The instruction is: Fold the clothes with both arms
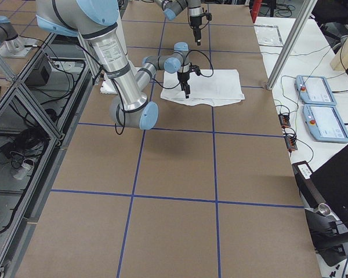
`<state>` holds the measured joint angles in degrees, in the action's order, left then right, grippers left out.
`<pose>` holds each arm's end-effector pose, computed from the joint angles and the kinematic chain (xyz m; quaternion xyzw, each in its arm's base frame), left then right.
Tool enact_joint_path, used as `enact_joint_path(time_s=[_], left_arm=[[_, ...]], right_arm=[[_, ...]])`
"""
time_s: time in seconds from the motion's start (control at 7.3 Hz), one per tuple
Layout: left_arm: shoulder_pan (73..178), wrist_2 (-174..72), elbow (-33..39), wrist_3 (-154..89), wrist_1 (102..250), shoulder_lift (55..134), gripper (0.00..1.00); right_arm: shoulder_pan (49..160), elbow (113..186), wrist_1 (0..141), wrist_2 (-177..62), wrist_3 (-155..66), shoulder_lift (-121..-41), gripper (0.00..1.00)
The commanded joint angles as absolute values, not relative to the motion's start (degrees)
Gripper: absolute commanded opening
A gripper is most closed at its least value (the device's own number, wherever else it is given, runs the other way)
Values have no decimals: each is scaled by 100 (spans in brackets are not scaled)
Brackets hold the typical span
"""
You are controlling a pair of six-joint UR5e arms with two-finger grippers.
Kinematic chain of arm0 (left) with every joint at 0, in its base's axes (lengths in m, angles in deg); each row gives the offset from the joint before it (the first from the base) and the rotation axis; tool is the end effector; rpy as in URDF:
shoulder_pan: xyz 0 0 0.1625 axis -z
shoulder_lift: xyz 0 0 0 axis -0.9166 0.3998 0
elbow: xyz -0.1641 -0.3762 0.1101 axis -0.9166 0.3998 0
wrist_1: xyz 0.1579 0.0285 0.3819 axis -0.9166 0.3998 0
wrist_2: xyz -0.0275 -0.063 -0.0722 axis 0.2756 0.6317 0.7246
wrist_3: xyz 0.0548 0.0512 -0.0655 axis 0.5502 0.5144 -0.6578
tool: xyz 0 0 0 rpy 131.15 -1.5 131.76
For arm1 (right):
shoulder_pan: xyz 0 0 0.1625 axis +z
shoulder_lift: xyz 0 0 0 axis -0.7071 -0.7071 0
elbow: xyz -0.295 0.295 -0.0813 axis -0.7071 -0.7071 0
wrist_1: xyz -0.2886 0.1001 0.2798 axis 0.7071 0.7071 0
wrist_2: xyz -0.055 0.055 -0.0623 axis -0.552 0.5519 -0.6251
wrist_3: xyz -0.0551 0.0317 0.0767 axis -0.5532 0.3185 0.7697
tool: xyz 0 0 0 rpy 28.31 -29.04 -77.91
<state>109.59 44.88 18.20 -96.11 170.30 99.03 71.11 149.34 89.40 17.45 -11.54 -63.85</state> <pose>0.3760 -0.4723 0.2518 0.0459 0.5325 -0.1102 0.8380 -0.5719 -0.4135 0.2734 0.1084 -0.2854 -0.1383 0.9421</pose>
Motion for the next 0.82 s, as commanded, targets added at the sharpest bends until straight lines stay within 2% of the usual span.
enact_joint_path(time_s=[0.0,0.41,0.69], left_arm=[[10959,4488,1813,-9608,17024,9906,100],[10959,4488,1839,-9625,17024,9941,100],[10959,4497,1857,-9652,17024,9976,100]], right_arm=[[7171,14917,8911,1772,-1207,-6412,100],[7285,14987,8911,1825,-1216,-6674,100],[7574,15459,8990,1843,-1565,-7147,100]])
